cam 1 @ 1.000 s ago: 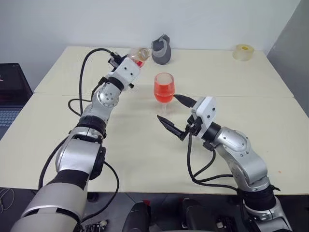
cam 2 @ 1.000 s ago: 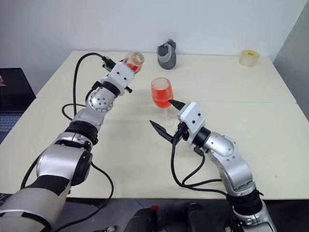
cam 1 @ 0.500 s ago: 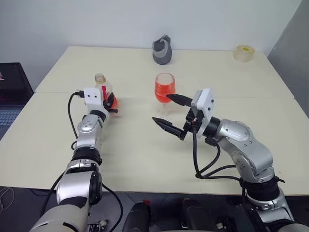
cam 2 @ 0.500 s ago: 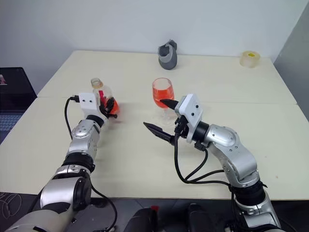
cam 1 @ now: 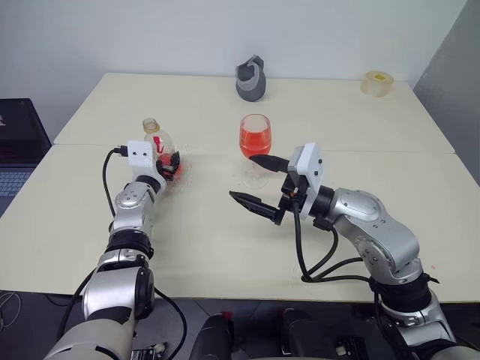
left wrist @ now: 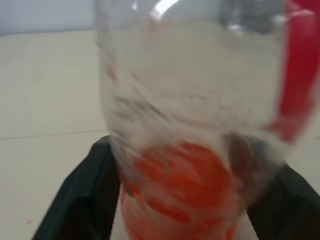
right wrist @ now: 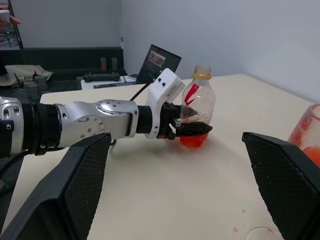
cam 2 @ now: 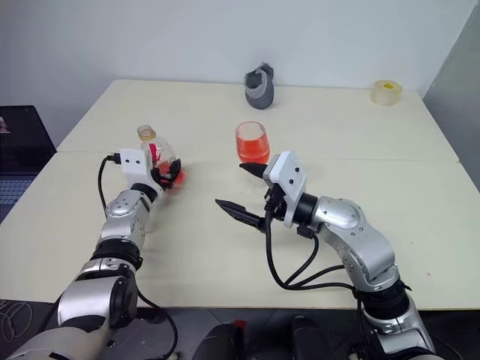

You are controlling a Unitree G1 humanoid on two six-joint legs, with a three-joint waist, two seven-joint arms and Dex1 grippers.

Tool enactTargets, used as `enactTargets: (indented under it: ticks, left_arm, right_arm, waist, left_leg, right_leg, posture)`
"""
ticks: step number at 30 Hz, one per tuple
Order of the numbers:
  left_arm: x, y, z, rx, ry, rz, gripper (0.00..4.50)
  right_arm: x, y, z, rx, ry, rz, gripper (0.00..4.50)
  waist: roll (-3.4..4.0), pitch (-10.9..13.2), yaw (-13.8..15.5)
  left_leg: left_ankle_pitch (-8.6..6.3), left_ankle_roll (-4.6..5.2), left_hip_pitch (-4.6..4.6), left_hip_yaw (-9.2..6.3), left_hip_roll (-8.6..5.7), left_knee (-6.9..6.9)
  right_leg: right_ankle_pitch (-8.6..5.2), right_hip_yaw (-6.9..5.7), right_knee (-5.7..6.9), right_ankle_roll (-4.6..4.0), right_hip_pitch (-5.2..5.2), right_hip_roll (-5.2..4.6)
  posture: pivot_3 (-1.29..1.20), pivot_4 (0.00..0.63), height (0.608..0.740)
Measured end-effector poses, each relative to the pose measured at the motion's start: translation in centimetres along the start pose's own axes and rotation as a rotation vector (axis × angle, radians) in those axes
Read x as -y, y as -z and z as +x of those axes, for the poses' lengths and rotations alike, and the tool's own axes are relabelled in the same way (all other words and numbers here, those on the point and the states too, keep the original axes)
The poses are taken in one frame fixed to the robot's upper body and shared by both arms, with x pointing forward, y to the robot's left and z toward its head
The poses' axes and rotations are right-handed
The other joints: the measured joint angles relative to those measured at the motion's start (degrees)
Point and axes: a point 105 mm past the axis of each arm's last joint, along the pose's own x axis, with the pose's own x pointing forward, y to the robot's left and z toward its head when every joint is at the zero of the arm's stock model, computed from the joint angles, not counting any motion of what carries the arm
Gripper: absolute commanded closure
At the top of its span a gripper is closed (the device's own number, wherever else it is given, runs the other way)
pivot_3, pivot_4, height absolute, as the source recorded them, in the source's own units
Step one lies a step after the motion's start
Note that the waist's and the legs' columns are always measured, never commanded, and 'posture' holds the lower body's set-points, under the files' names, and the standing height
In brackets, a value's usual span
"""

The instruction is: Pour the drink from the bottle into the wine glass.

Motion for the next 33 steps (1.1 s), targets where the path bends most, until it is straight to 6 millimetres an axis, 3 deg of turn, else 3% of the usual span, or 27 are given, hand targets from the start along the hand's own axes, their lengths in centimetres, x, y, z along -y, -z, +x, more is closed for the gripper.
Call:
enactTargets:
  ticks: [1,14,20,23,26,33]
  left_arm:
    - [0.0,0.2,-0.1,-0.003,0.001,-0.002,0.03]
    - [-0.5,0.9,-1.6,0.010,0.009,-0.052,0.03]
    - [-1.4,0.3,-4.2,0.042,-0.006,-0.020,0.03]
    - [-2.2,0.3,-6.8,0.028,-0.050,0.027,0.03]
    - [-1.2,0.5,-9.7,0.017,-0.059,0.050,0.03]
    - [0.1,0.9,-11.5,0.015,-0.146,0.035,0.03]
  right_arm:
    - [0.0,0.0,0.0,-0.001,0.000,0.000,0.00]
    - [-0.2,0.6,-0.6,-0.070,0.015,0.019,0.00]
    - [0.3,1.2,-2.6,-0.104,0.075,0.089,0.00]
    - [0.9,2.8,-4.5,-0.147,0.157,0.126,0.00]
    - [1.9,4.5,-5.7,-0.122,0.312,0.163,0.00]
    - [6.0,8.9,-7.8,-0.076,0.723,0.094,0.00]
  waist:
    - [0.00,0.00,0.00]
    - [-0.01,-0.01,0.01]
    - [-0.03,-0.02,-0.02]
    - [-0.05,-0.03,0.02]
    - [-0.05,-0.07,0.04]
    - [-0.18,-0.16,0.28]
  left_leg:
    - [0.00,0.00,0.00,-0.01,0.00,0.00]
    - [0.00,0.00,-0.02,-0.03,0.01,0.00]
    - [0.00,0.00,-0.02,-0.09,0.06,-0.04]
    - [-0.01,0.00,0.01,-0.12,0.07,-0.07]
    - [-0.01,0.00,0.06,-0.10,0.07,-0.10]
    - [0.00,-0.01,0.10,-0.07,0.01,-0.08]
  right_leg:
    - [0.00,0.00,0.00,0.00,0.00,0.00]
    - [0.00,0.04,-0.02,0.00,0.00,-0.01]
    - [0.00,0.17,-0.06,0.00,0.03,-0.04]
    - [-0.01,0.17,-0.09,0.00,0.09,-0.05]
    - [-0.01,0.20,-0.11,0.00,0.15,-0.06]
    - [-0.01,0.17,-0.11,0.00,0.19,-0.05]
  posture:
    - [0.00,0.150,0.740]
    - [0.00,0.150,0.740]
    - [0.00,0.150,0.740]
    - [0.00,0.150,0.740]
    - [0.00,0.150,0.740]
    - [0.00,0.150,0.740]
